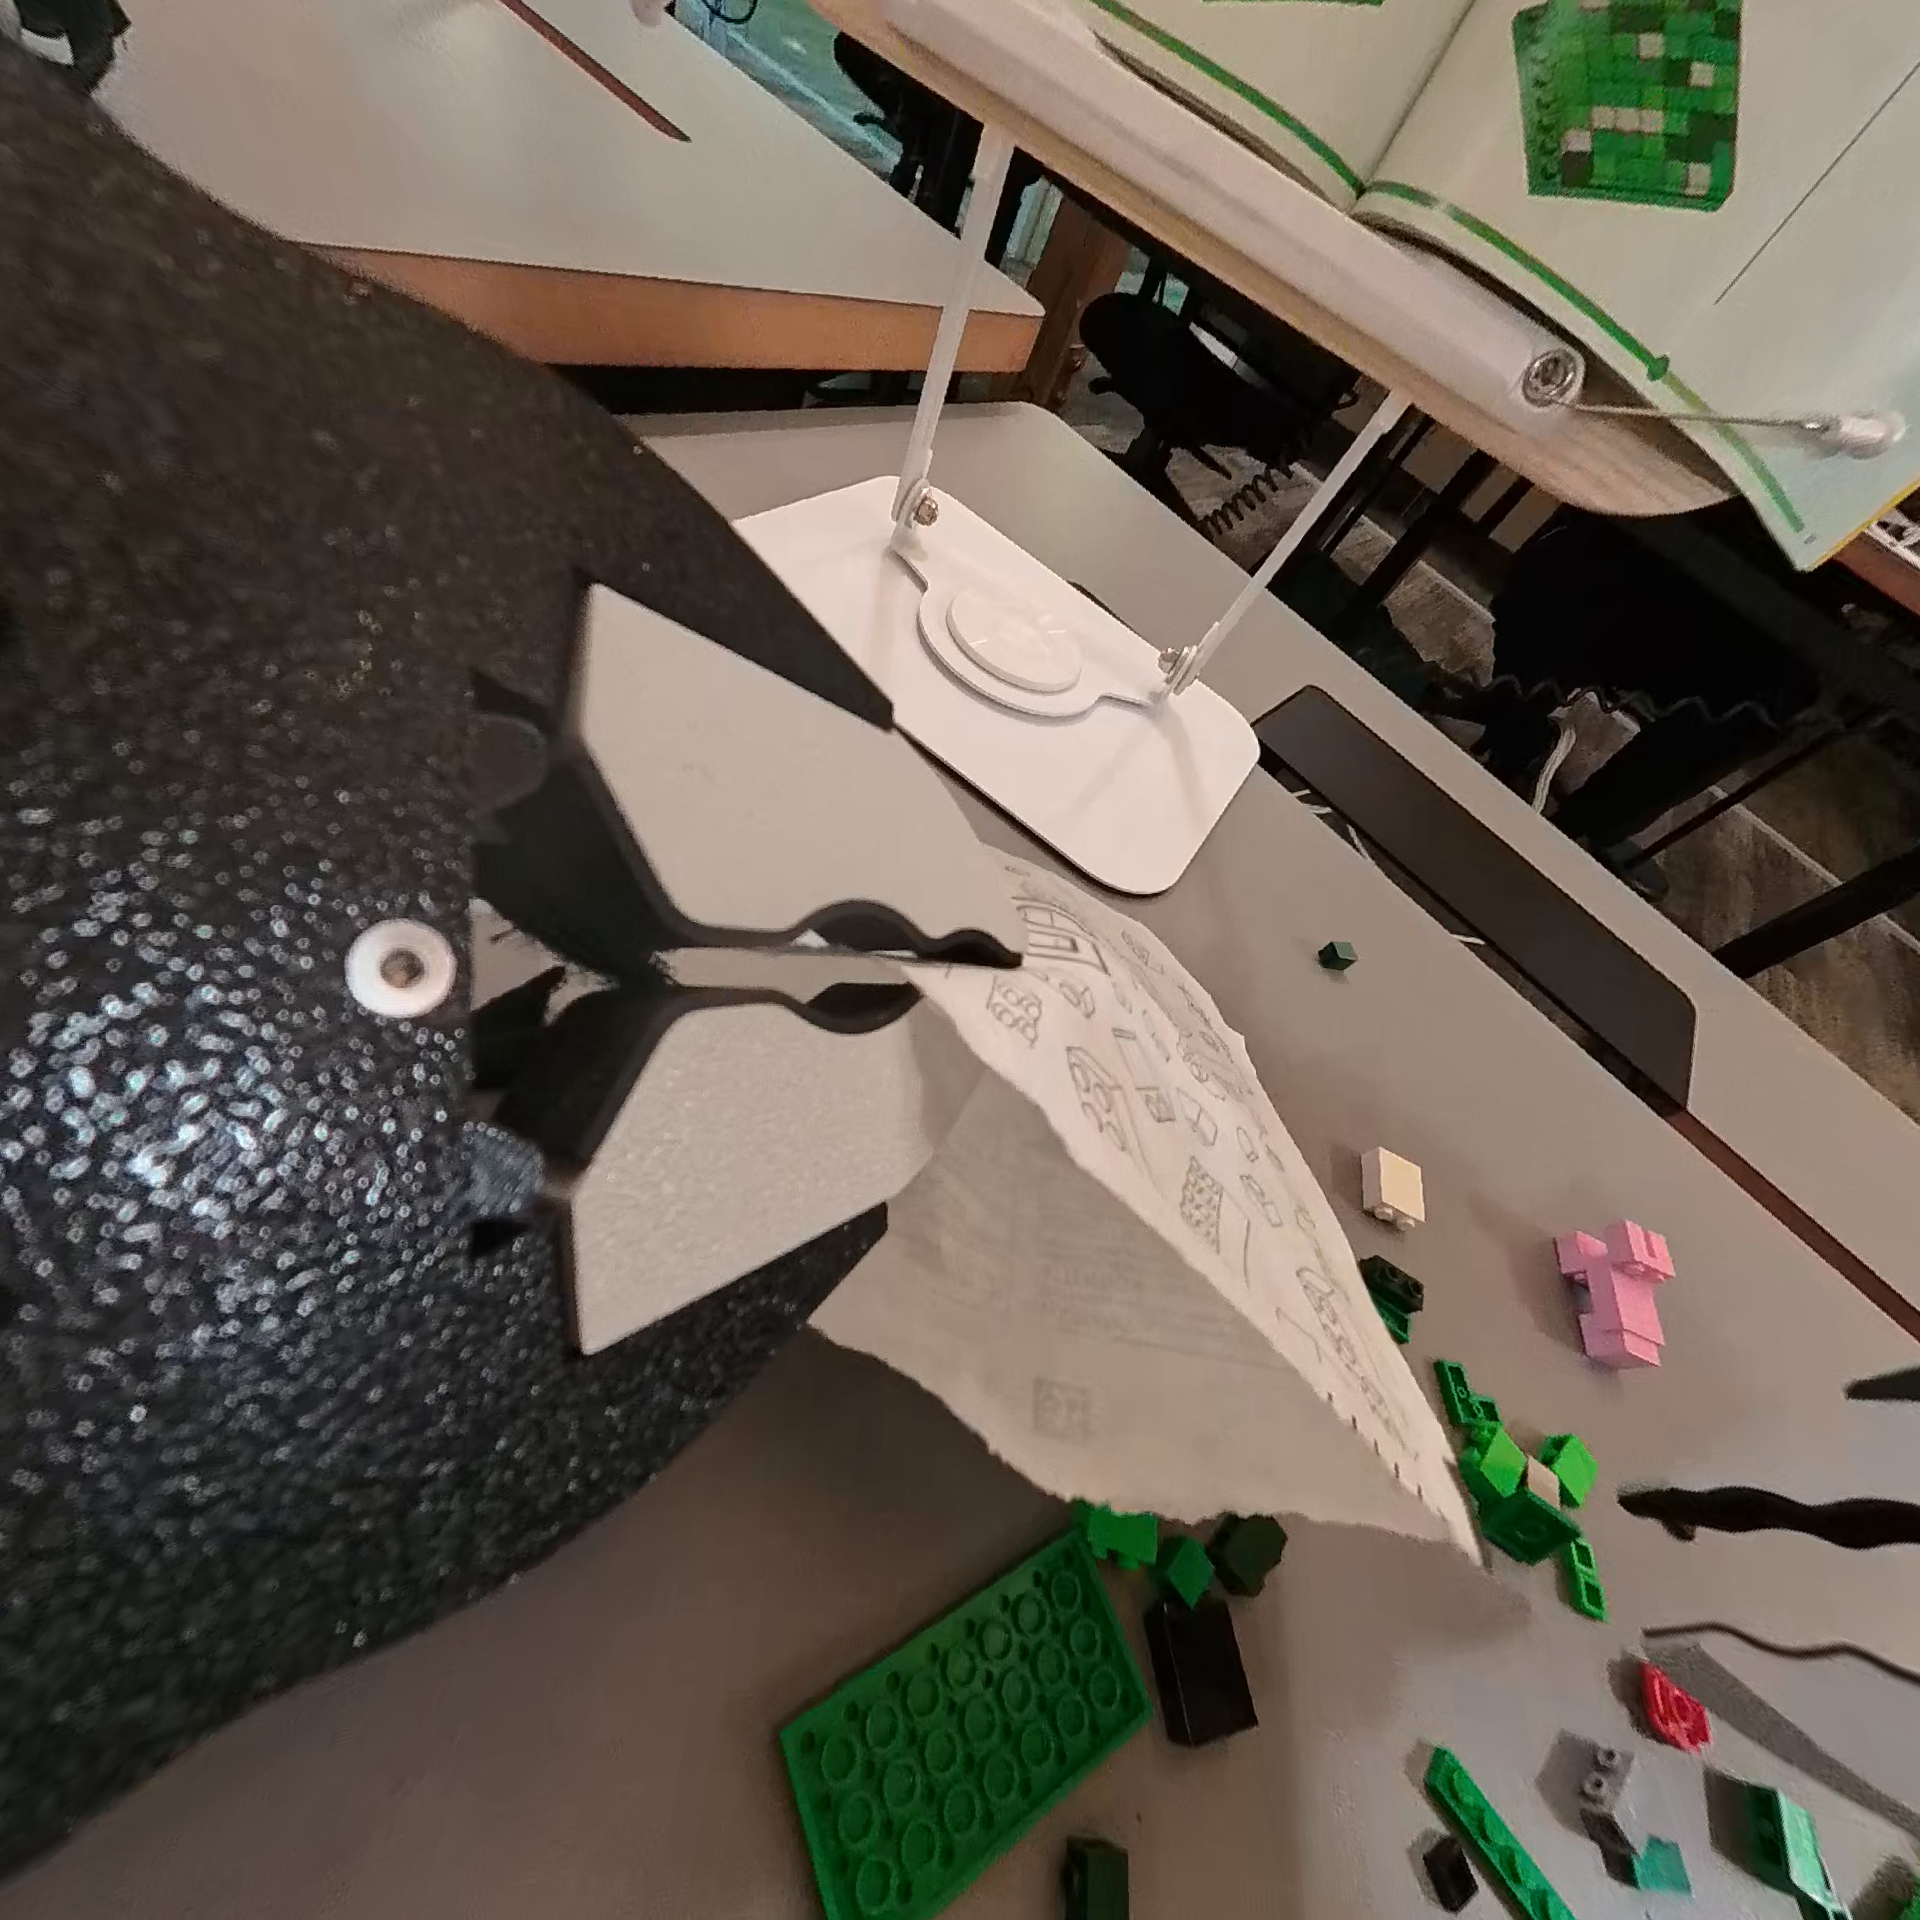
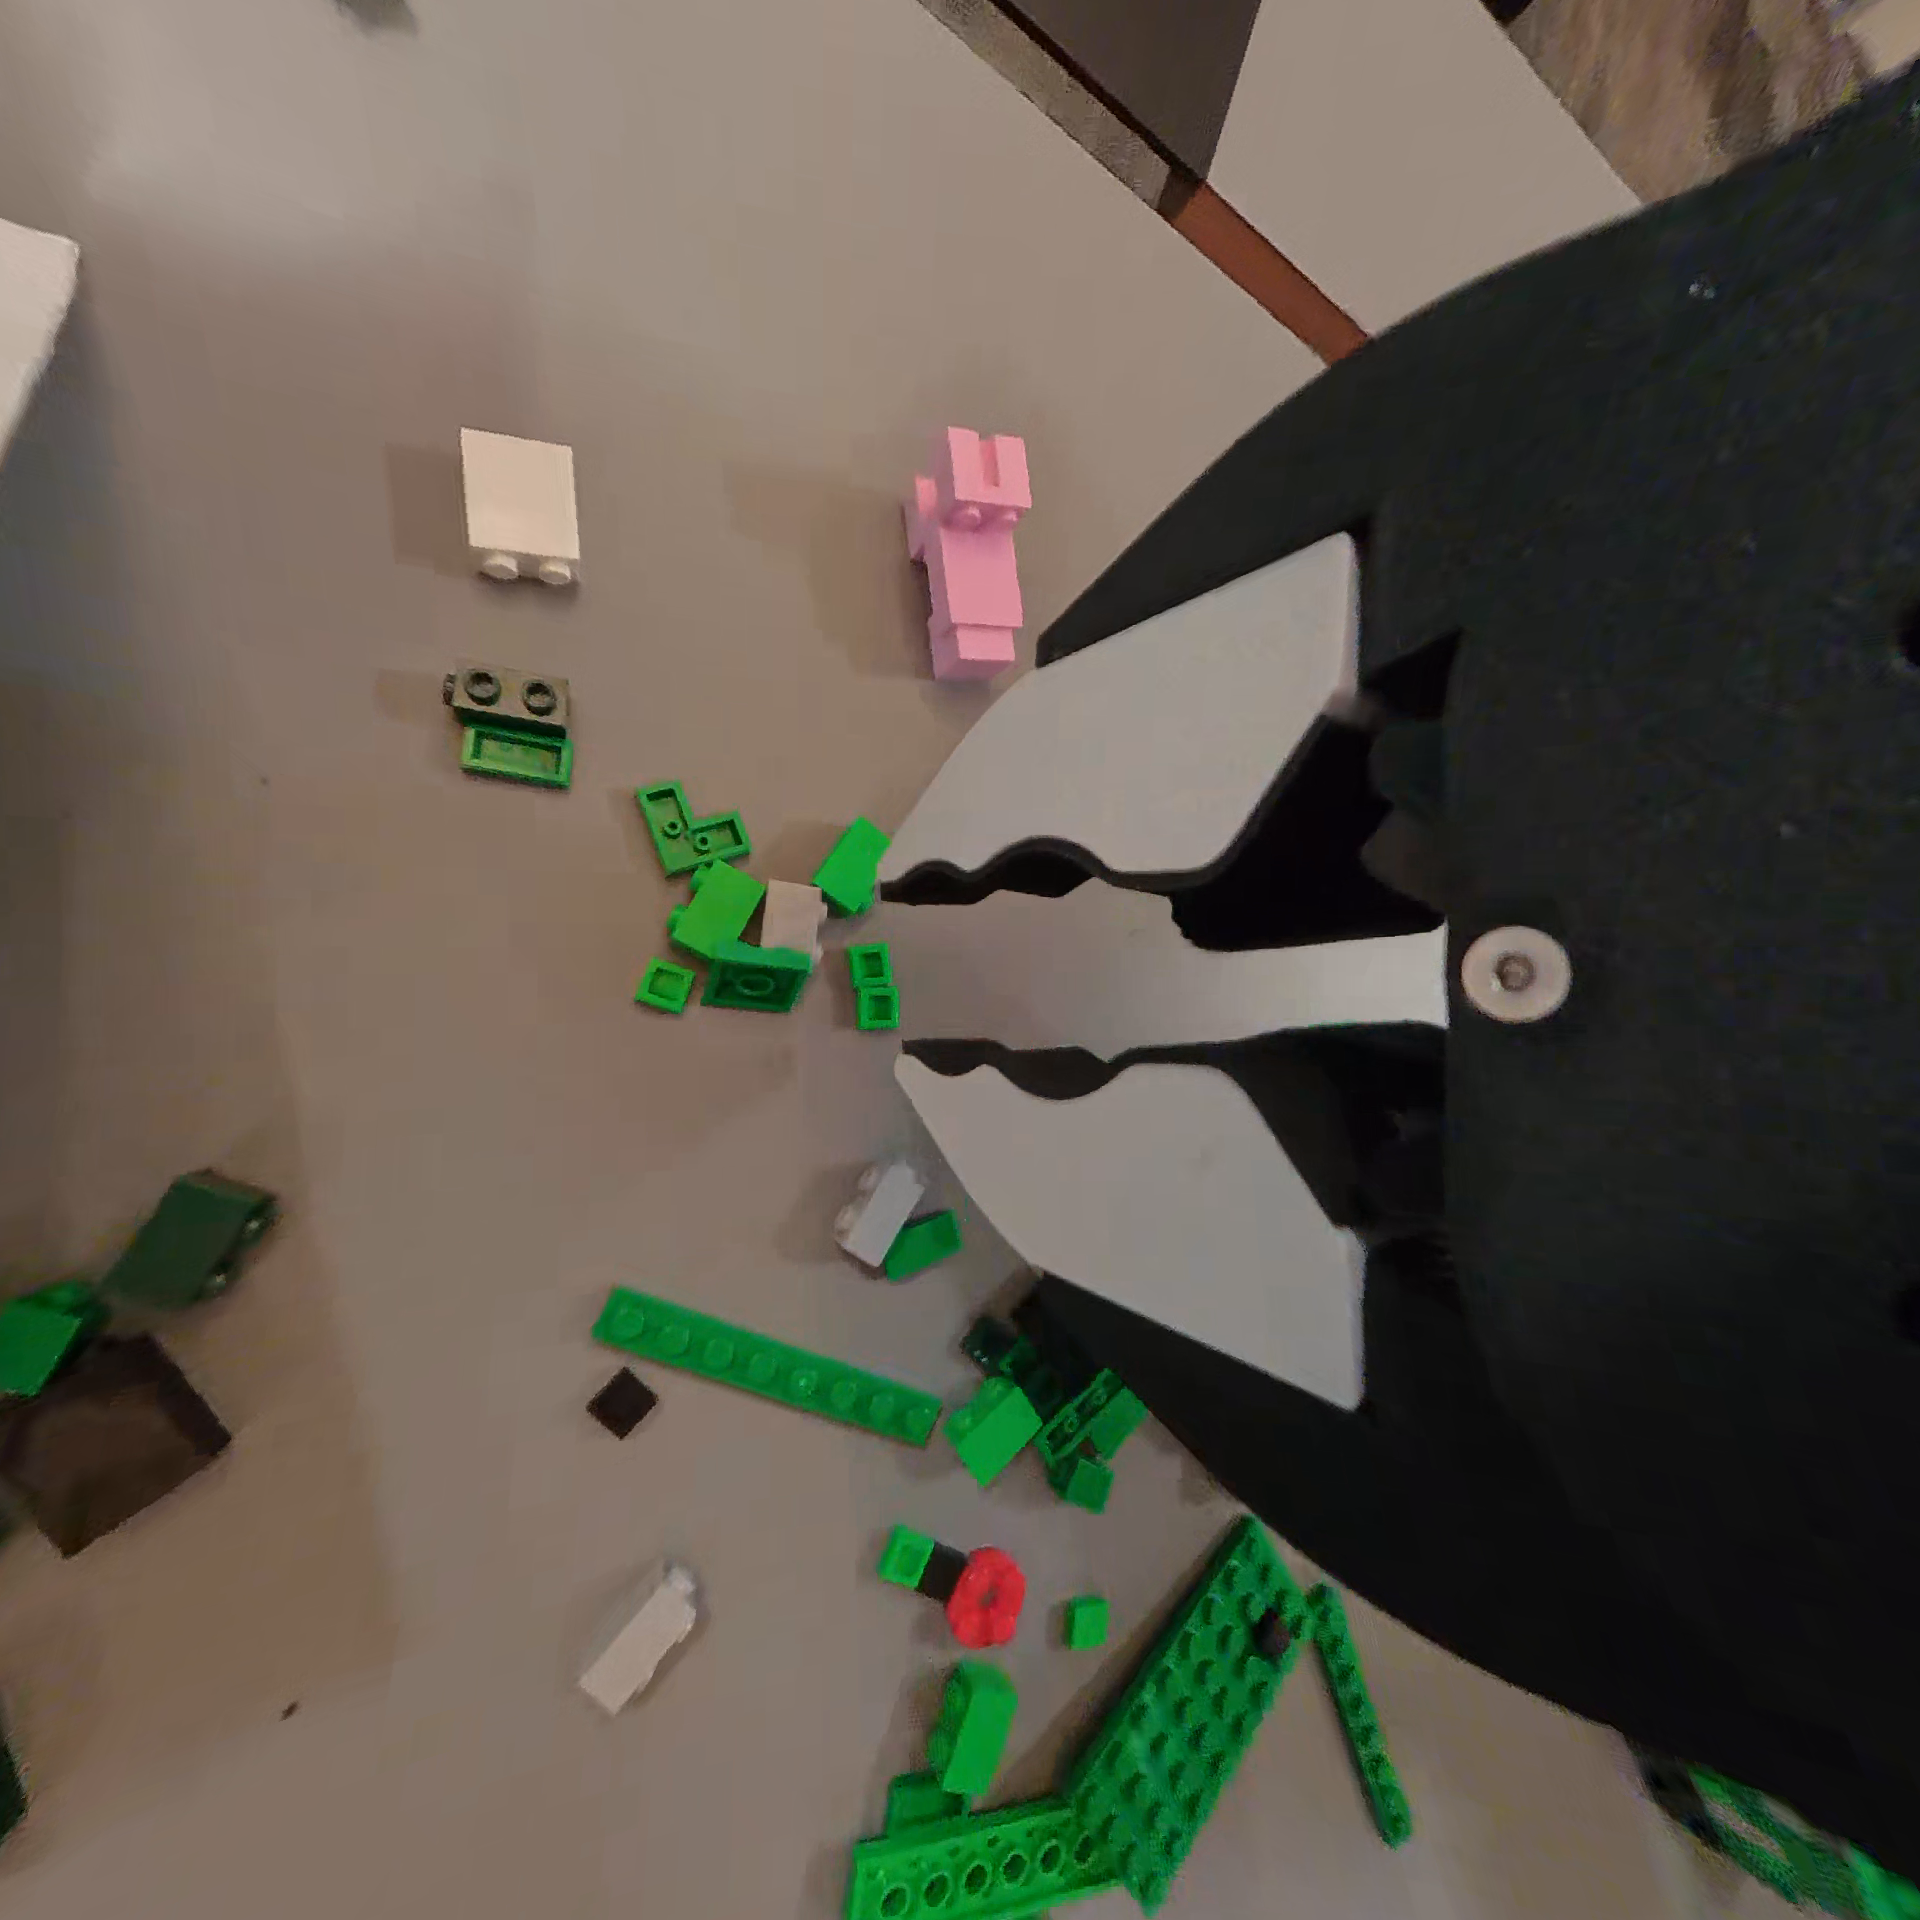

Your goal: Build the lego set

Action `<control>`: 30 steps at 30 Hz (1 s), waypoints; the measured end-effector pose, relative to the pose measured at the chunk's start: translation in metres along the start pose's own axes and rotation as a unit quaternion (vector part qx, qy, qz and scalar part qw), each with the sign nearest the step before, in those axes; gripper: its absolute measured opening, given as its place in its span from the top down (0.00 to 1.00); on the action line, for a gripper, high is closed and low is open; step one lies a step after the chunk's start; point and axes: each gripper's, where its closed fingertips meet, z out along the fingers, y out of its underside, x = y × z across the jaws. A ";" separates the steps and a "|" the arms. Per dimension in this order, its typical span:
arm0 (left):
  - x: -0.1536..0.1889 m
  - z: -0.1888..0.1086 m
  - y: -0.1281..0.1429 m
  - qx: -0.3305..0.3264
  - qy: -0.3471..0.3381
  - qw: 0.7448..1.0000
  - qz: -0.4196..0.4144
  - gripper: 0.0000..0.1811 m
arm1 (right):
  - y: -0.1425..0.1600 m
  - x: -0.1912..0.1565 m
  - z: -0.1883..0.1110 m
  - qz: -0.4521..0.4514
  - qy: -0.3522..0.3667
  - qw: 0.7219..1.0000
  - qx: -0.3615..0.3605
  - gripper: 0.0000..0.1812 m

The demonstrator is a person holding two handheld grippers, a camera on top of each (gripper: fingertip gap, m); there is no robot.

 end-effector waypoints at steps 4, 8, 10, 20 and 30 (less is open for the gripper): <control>-0.001 -0.003 -0.002 0.001 0.006 1.000 -0.015 1.00 | 0.001 -0.002 0.004 -0.008 -0.024 0.999 -0.023 0.87; 0.000 -0.005 -0.005 0.006 0.014 1.000 -0.024 1.00 | 0.007 -0.001 0.010 -0.011 -0.032 0.998 -0.045 0.87; 0.001 -0.005 -0.005 0.005 0.015 1.000 -0.023 1.00 | 0.006 -0.002 0.013 -0.008 -0.037 0.998 -0.040 0.87; 0.003 -0.005 -0.004 0.001 0.020 0.999 -0.028 1.00 | 0.003 -0.004 0.014 0.001 -0.035 0.999 -0.026 0.91; 0.001 -0.008 -0.007 0.001 0.031 0.995 -0.098 1.00 | -0.123 -0.050 -0.082 -0.015 0.137 0.964 0.228 0.91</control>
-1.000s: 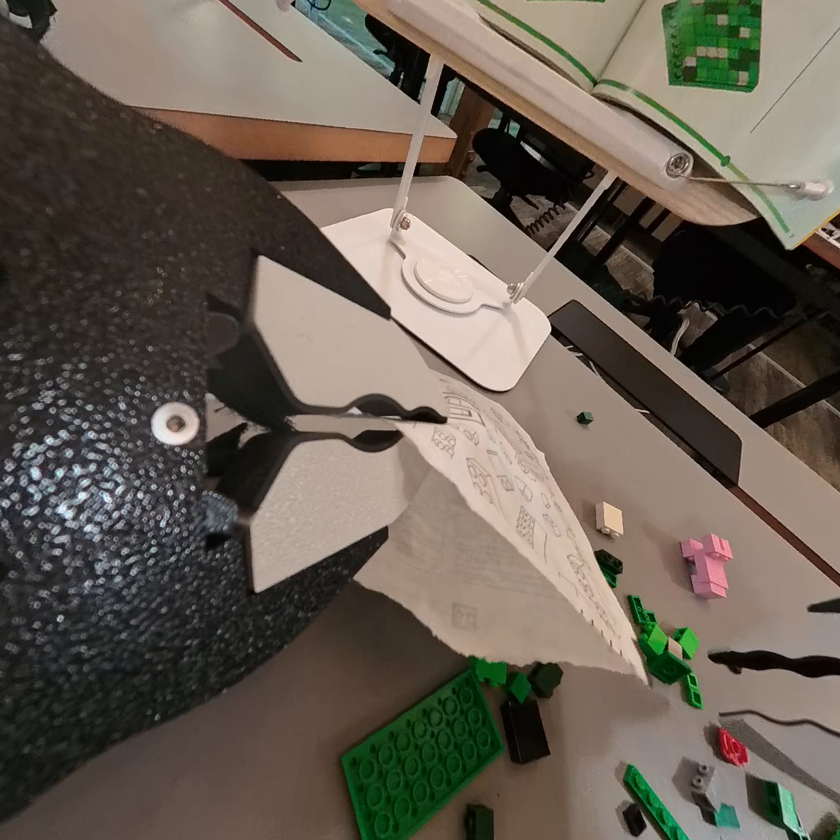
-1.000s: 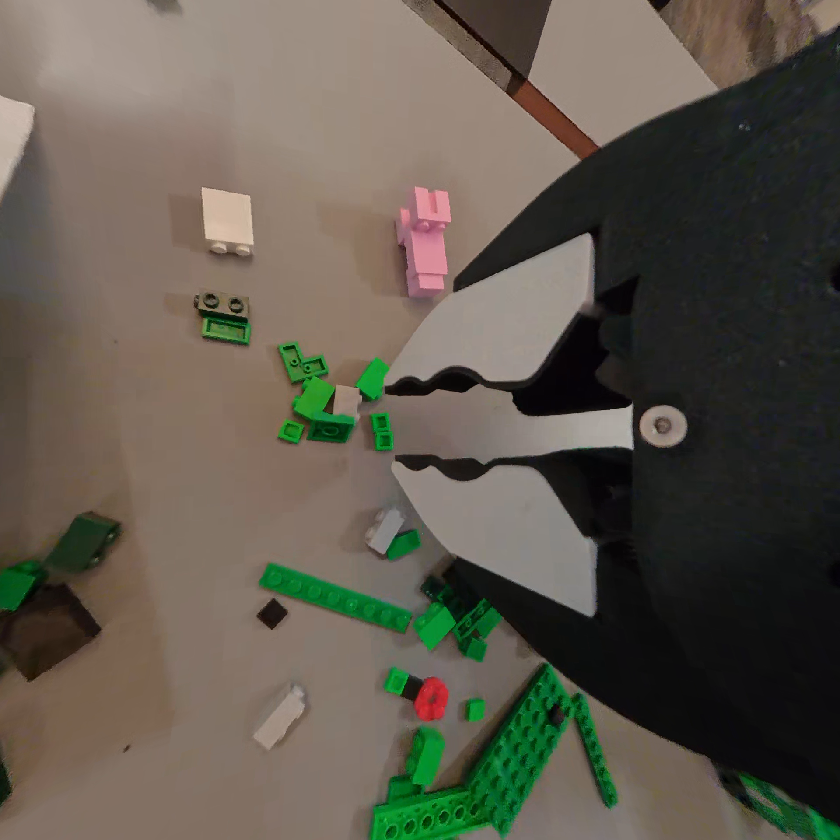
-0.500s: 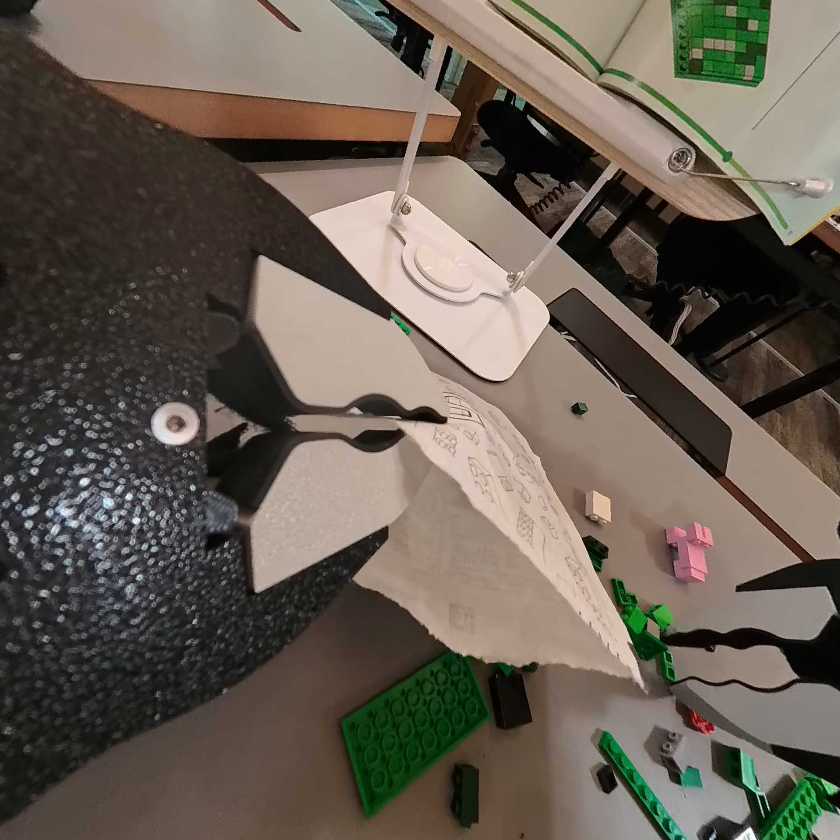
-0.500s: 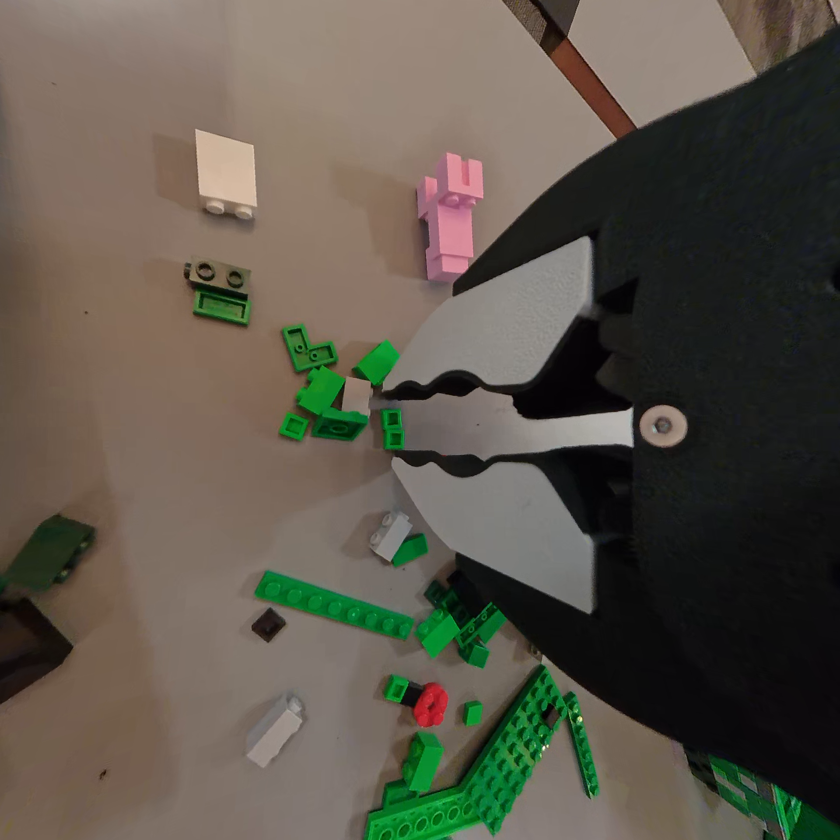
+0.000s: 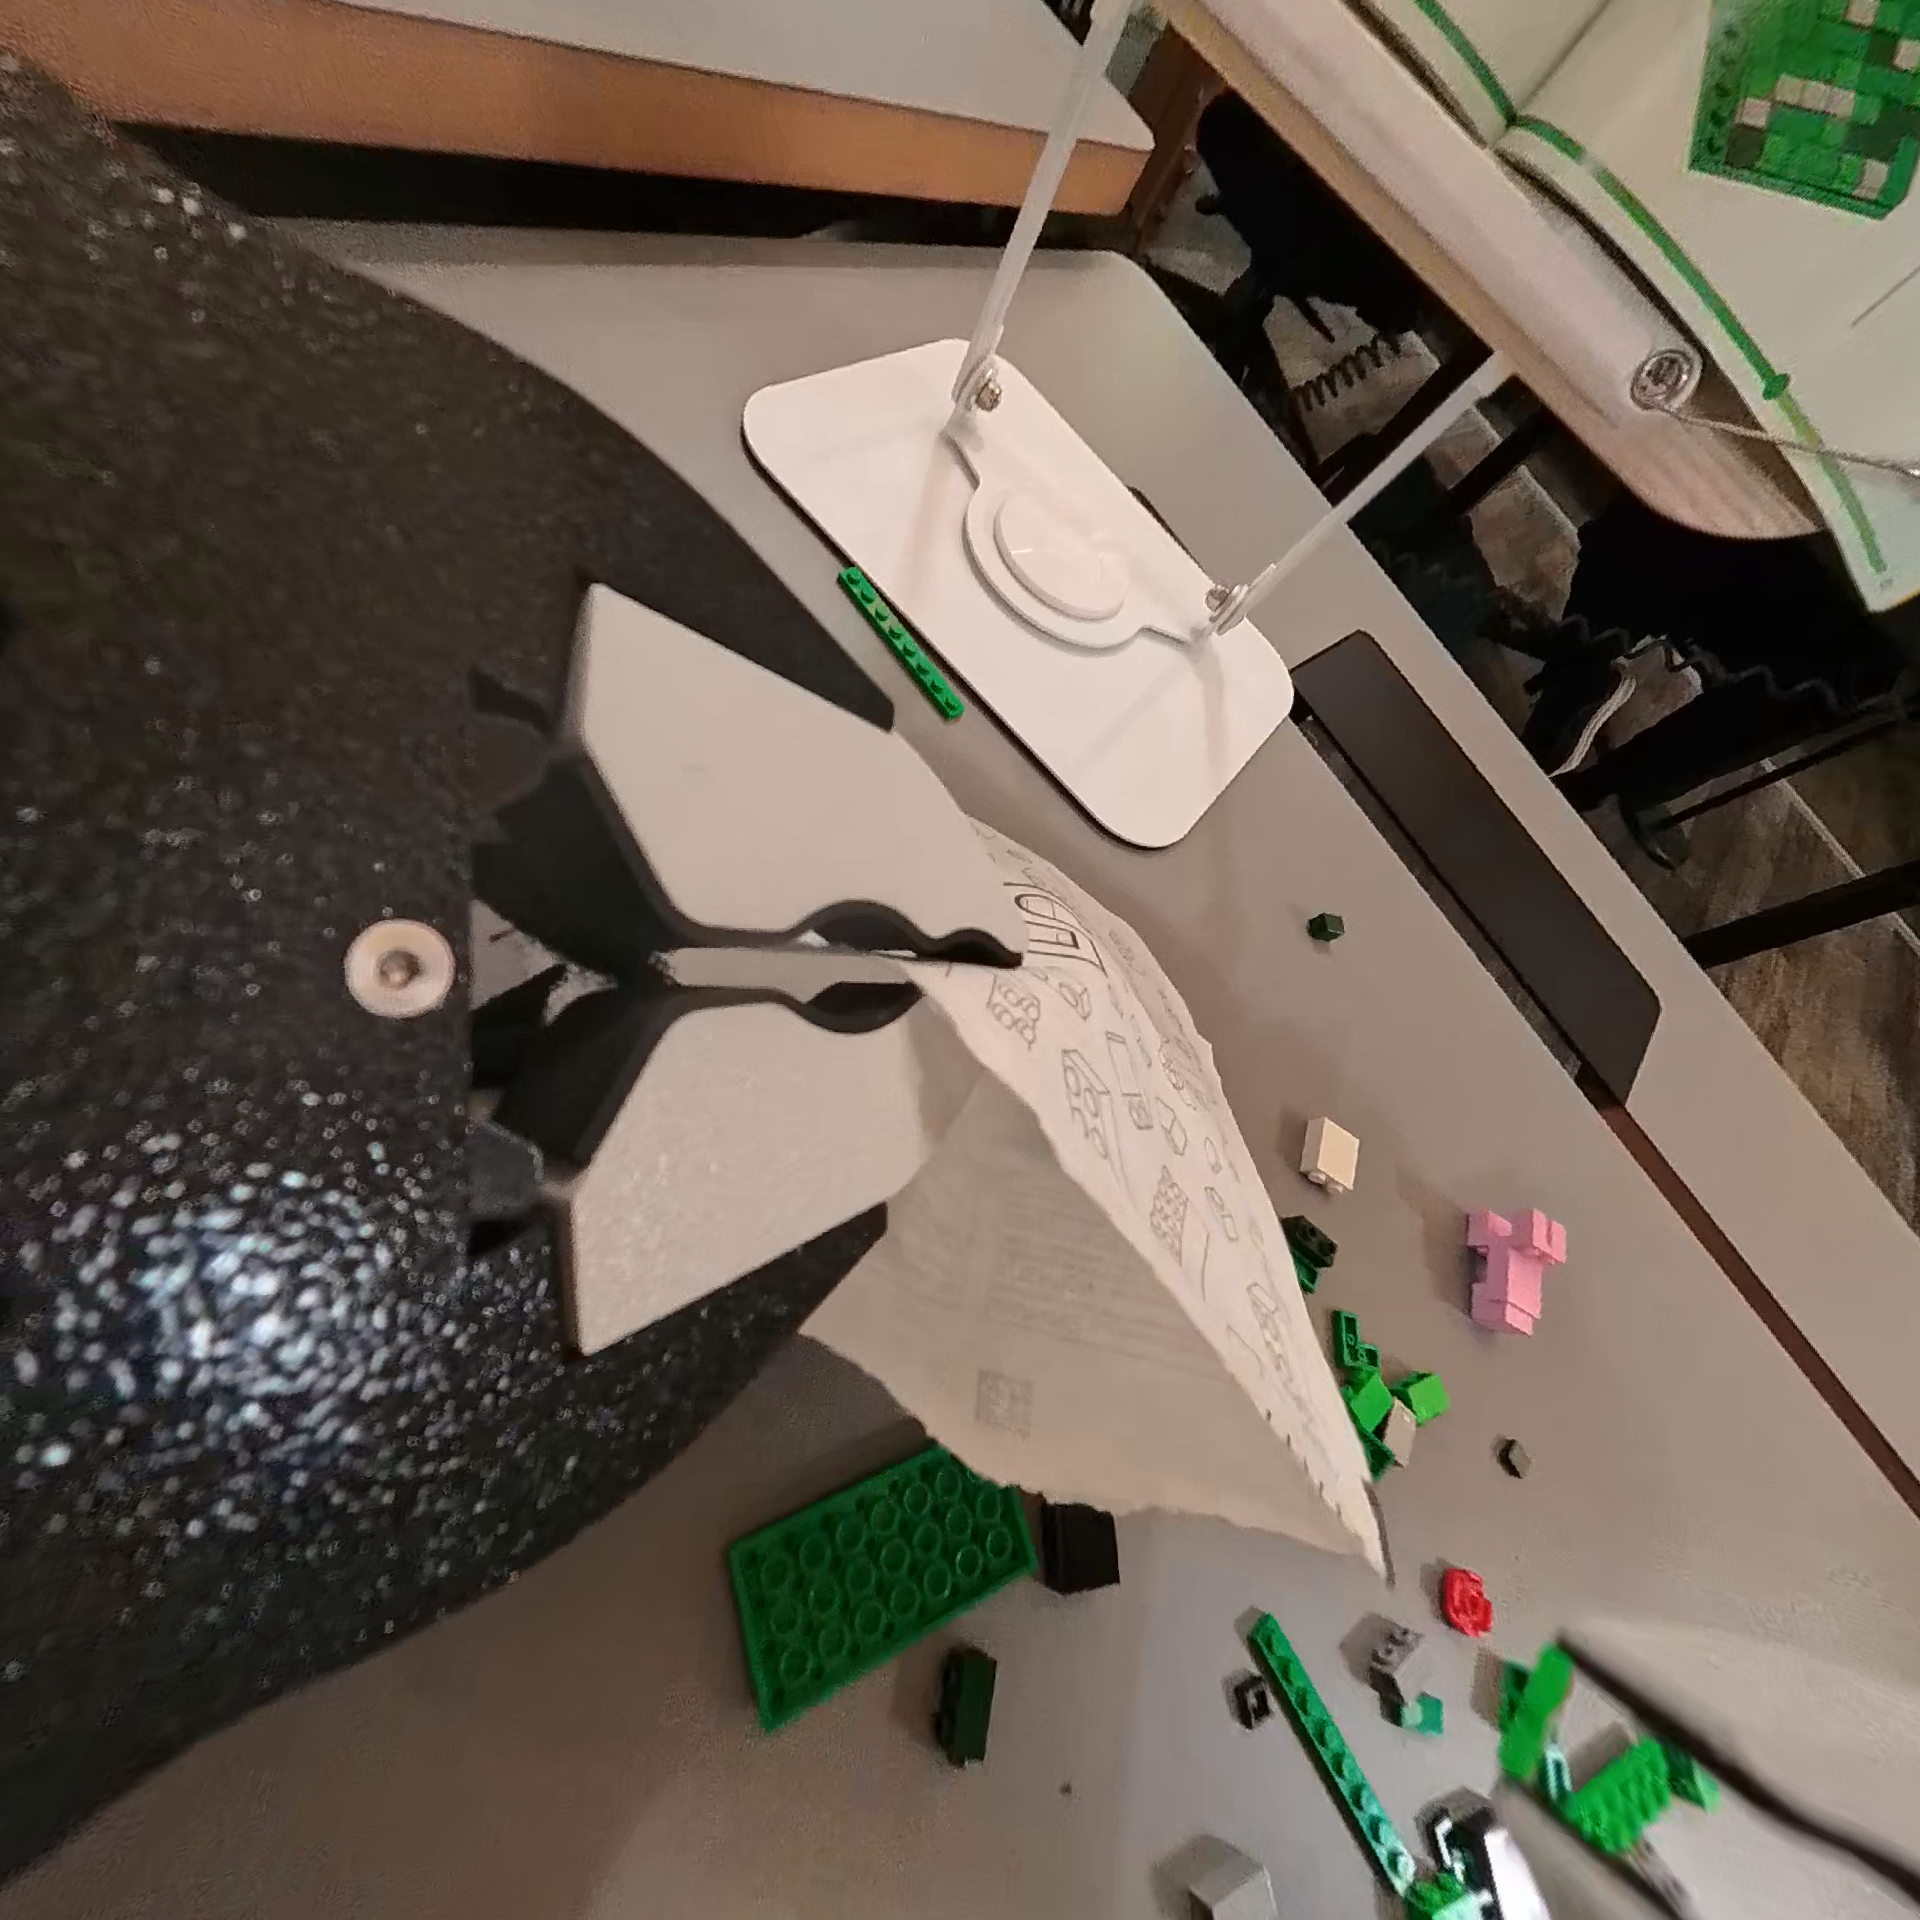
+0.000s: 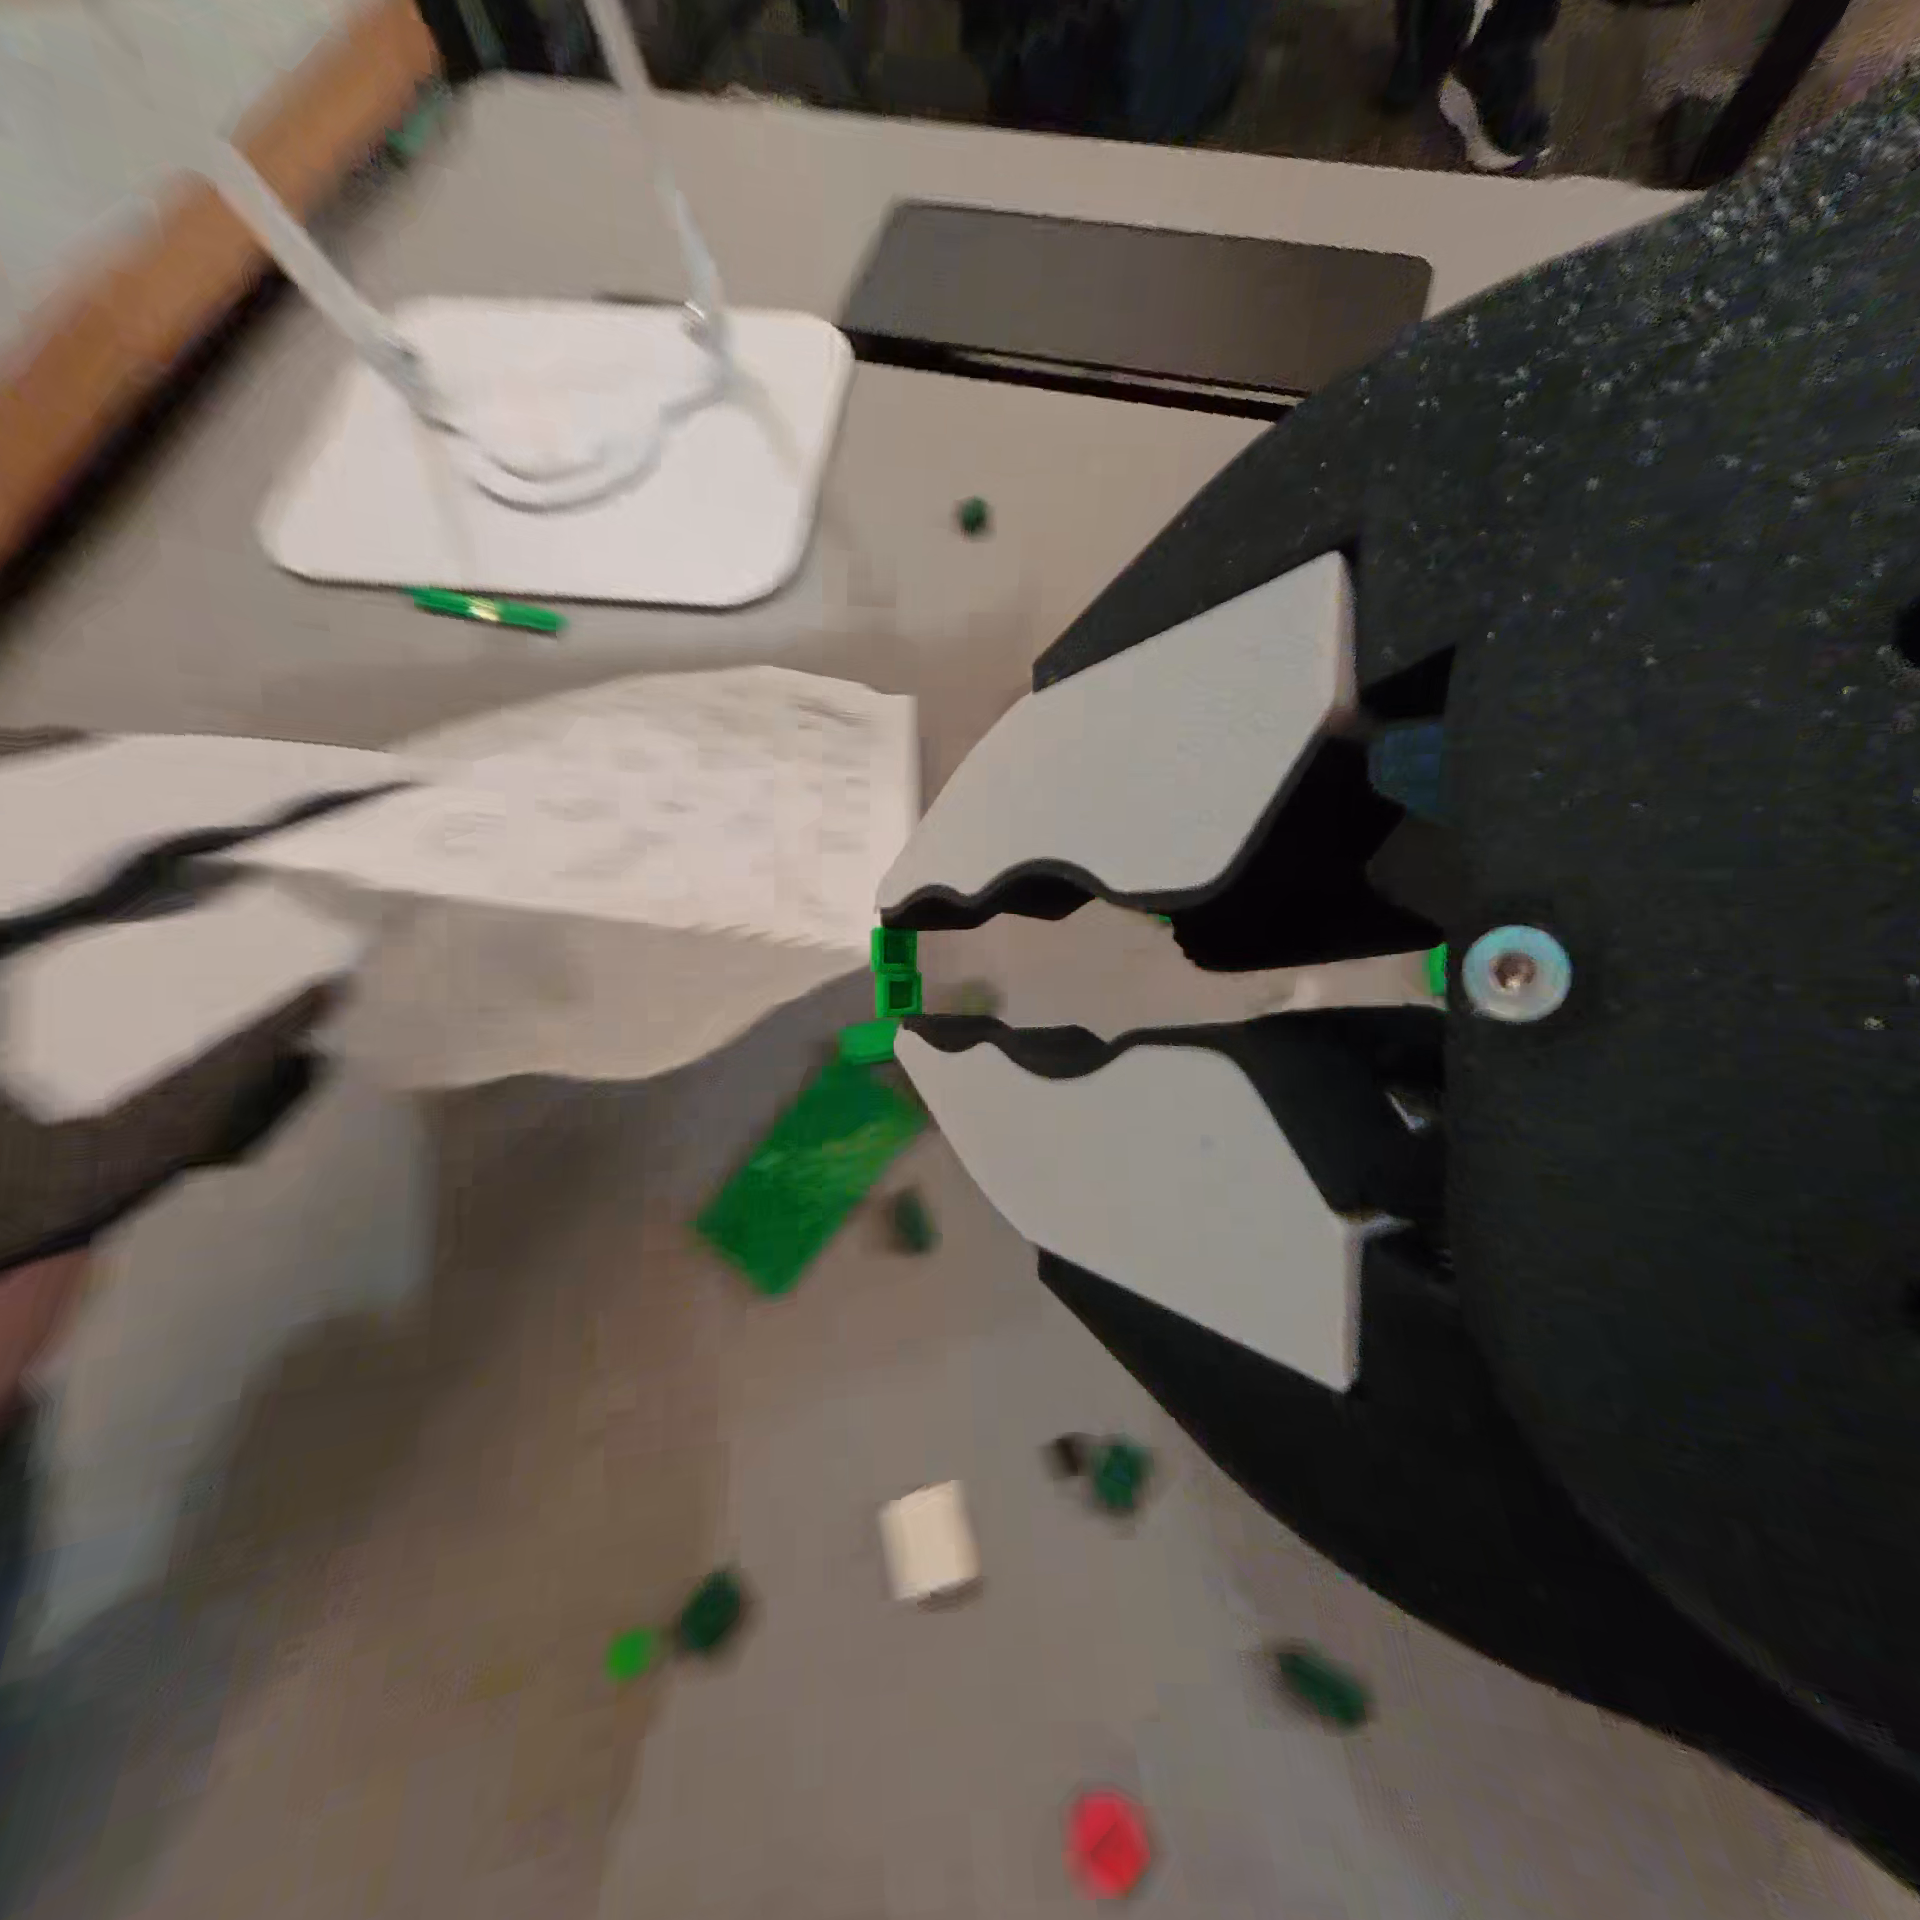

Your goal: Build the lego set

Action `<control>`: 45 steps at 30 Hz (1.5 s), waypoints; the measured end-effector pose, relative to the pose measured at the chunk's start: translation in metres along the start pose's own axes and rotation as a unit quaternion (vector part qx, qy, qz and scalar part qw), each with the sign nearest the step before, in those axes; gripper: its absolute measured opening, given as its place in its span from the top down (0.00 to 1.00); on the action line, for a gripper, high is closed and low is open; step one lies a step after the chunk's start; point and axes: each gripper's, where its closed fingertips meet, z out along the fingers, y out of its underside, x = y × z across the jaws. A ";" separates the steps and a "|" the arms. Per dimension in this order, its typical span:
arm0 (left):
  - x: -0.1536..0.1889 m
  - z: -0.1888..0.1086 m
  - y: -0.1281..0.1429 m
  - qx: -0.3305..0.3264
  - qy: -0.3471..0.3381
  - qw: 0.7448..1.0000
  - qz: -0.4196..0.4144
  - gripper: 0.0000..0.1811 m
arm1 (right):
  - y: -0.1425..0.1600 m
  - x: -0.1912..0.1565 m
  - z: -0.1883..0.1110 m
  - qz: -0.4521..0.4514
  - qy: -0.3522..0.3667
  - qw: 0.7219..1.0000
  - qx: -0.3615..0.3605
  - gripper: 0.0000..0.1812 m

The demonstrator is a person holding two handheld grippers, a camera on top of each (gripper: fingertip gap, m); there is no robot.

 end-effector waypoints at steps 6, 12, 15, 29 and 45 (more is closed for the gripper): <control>0.000 -0.001 -0.003 0.008 0.005 1.000 -0.030 1.00 | -0.078 -0.017 0.015 0.082 0.062 0.990 0.100 0.91; -0.001 0.000 -0.004 0.022 0.014 0.998 -0.049 1.00 | -0.053 0.002 0.054 0.092 0.162 0.982 0.009 0.91; -0.001 0.000 -0.003 0.020 0.013 0.999 -0.045 1.00 | -0.045 0.010 0.059 0.099 0.195 0.976 0.000 0.91; 0.006 0.002 -0.003 0.013 0.016 1.000 -0.024 1.00 | -0.031 0.015 0.061 0.100 0.231 0.968 -0.004 0.95; 0.009 0.003 -0.004 0.010 0.020 1.000 -0.012 1.00 | -0.024 0.009 0.062 0.109 0.239 0.965 0.012 0.94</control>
